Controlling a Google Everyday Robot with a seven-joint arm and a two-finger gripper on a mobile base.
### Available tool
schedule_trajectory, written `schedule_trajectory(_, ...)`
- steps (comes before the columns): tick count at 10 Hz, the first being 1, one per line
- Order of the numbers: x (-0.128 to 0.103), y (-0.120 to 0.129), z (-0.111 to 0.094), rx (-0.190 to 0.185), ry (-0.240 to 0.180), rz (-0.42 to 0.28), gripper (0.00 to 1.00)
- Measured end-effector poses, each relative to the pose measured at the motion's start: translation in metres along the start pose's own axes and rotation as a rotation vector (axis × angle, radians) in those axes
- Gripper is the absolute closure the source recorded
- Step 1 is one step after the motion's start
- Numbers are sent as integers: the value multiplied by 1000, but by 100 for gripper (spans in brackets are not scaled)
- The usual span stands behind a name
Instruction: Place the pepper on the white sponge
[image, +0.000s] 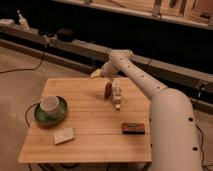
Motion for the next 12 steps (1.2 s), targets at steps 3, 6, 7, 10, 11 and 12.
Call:
schedule_trajectory(3,-9,11,13,-6,-27,18,20)
schedule_trajectory(6,-26,28,23,-32,-74,39,20)
schedule_trajectory(7,-33,35,26,-43,-94,46,20)
schedule_trajectory(10,-44,50,29,-62,-130,72,20)
schedule_trajectory(11,-43,53,29,-66,-135,79,20)
schedule_trajectory(12,-42,52,30,-68,-139,82,20)
